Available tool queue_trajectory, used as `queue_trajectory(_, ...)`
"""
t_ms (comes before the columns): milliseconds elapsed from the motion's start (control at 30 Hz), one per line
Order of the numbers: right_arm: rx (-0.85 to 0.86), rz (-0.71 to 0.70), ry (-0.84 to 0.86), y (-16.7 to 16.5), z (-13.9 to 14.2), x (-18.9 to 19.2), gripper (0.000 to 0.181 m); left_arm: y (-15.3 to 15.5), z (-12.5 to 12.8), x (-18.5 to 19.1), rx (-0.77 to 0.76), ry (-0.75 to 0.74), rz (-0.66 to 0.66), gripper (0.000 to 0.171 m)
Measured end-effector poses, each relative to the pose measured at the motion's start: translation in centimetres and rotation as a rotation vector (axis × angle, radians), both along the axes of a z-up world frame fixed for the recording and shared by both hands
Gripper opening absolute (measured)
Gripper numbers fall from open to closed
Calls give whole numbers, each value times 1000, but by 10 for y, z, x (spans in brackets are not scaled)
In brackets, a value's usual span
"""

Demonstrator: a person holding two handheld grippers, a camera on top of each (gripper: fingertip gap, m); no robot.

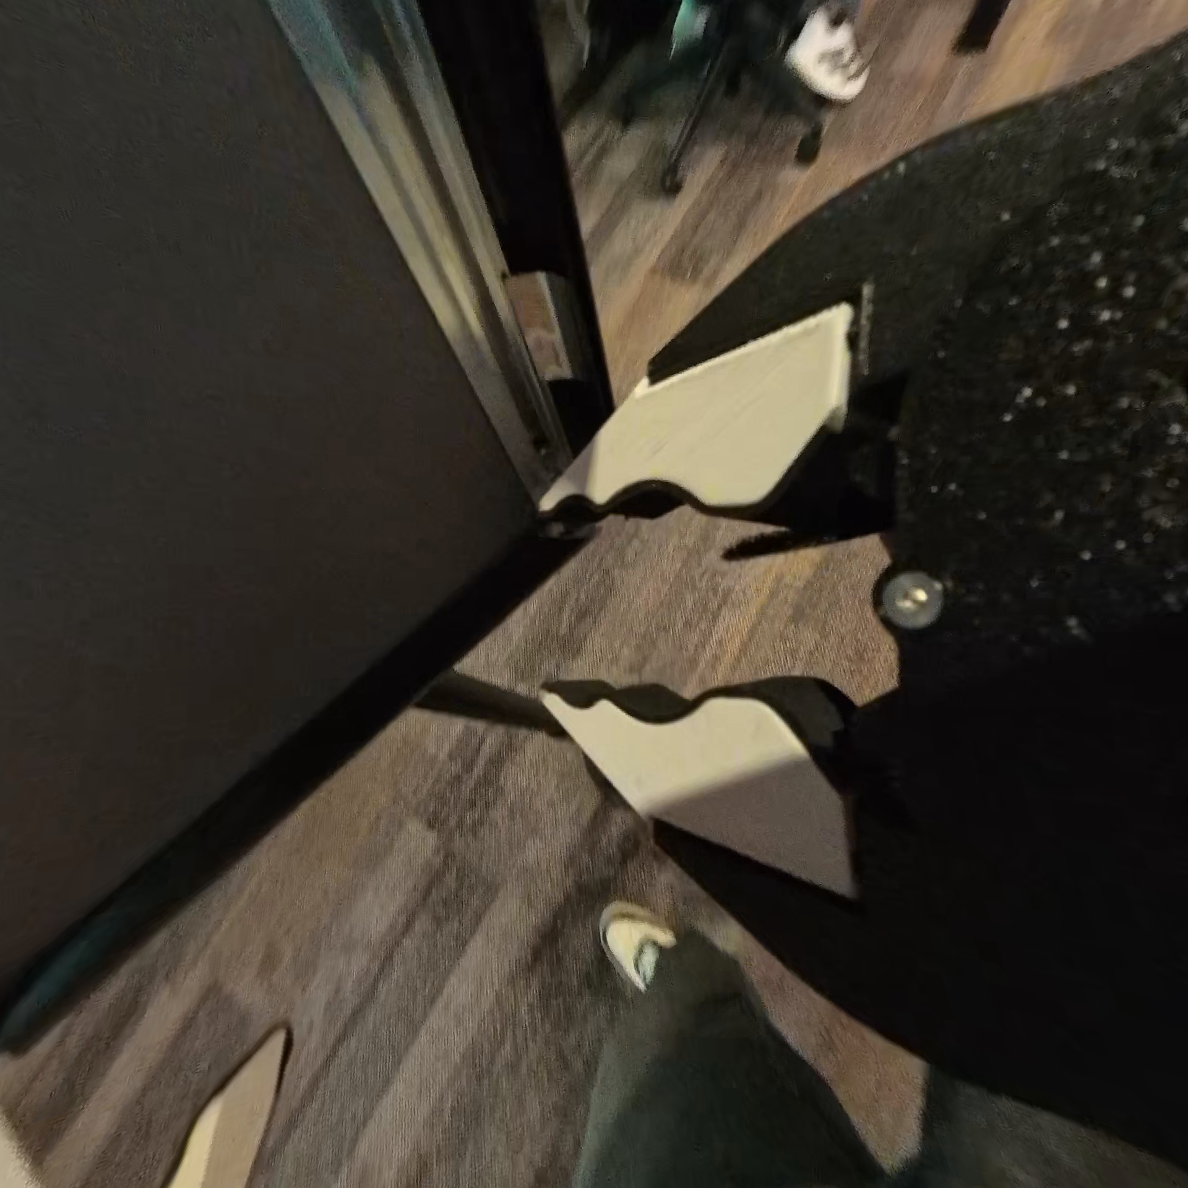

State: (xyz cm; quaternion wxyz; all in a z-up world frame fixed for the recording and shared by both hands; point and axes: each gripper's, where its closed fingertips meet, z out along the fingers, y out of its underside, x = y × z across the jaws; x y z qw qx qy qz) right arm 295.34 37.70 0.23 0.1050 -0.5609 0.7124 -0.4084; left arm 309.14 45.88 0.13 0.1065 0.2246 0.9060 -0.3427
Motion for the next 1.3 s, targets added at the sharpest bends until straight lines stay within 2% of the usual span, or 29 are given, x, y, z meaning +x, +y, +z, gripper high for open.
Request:
queue_trajectory(67, -54, -61, -4, -4, 4, 1, 49, -1, 0, -1, 1, 2, -4, 71)
queue_trajectory(267, 18, -105, -6, -8, -2, 8, 46, 2, -2, 1, 10, -10, -25, 73)
queue_trajectory(333, 77, -121, 4, -5, -10, 11, 51, 2, -2, 1, 12, -8, -28, 74)
queue_trajectory(433, 66, -137, -17, -7, -10, 14, 52, 1, -2, 0, 14, -9, -30, 77)
queue_trajectory(533, 98, -111, -29, -7, -11, 15, 44, 0, -1, 4, 14, 3, -18, 79)
queue_trajectory(867, 117, 61, 50, -11, -13, 12, 27, 1, -1, 15, 64, -3, -77, 63)
queue_trajectory(1300, 21, 165, 232, -14, -15, 10, 26, 0, -5, 20, 107, -103, -129, 61)
